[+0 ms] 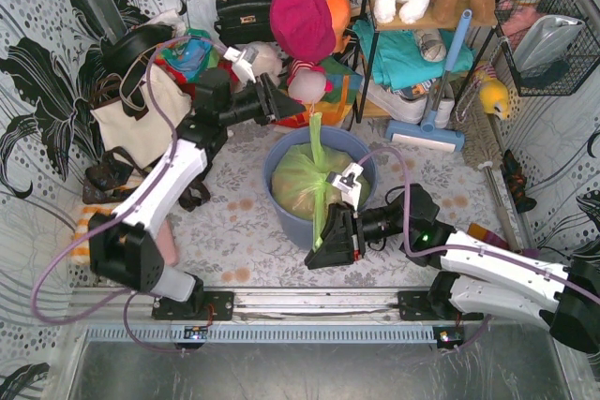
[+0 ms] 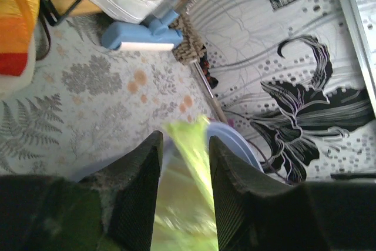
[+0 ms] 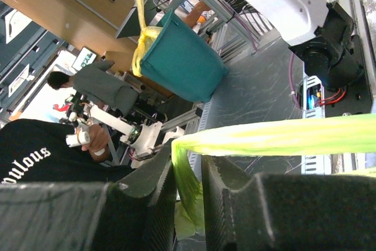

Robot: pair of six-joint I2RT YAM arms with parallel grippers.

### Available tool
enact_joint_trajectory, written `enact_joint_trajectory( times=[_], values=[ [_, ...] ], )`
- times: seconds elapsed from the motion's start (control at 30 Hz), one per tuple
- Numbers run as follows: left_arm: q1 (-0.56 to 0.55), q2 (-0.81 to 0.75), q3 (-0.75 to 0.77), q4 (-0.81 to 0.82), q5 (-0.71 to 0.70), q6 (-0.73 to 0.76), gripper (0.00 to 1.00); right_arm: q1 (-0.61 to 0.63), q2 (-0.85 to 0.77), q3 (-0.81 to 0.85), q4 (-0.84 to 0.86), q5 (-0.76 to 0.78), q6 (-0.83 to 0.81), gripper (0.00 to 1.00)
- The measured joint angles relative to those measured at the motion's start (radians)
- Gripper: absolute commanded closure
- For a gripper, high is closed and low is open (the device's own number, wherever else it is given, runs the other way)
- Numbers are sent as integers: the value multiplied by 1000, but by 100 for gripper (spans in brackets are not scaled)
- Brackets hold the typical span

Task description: Tie the trash bag

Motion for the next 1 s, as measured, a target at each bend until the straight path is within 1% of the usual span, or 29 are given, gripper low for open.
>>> enact_joint_trajectory(
  times=[0.13, 0.23, 0.43, 0.57, 0.73, 0.77, 0.83, 0.93, 1.0],
  values=[
    [-43, -138, -31, -77, -29, 39, 52, 0, 34, 0, 13, 0, 11, 78],
    [-78, -189, -33, -98, -44, 49, 50, 0, 49, 1, 13, 0, 16, 78],
    [-139, -167, -45, -130, -78, 50, 50, 0, 56, 9, 13, 0, 18, 77],
    [-153, -138, -63, -165, -108, 54, 49, 0, 53, 11, 10, 0, 18, 77],
    [-163, -115, -70, -166, -125, 51, 50, 0, 42, 11, -3, 5, 16, 76],
    [-166, -111, -70, -161, -124, 49, 52, 0, 39, 11, -7, 8, 14, 76],
    [-171, -102, -70, -150, -124, 45, 61, 0, 37, 13, -13, 8, 14, 76],
    [-173, -86, -70, -132, -121, 35, 67, 0, 35, 14, -18, 9, 14, 76],
    [-174, -80, -70, -126, -118, 27, 76, 0, 35, 14, -21, 12, 14, 76]
  ],
)
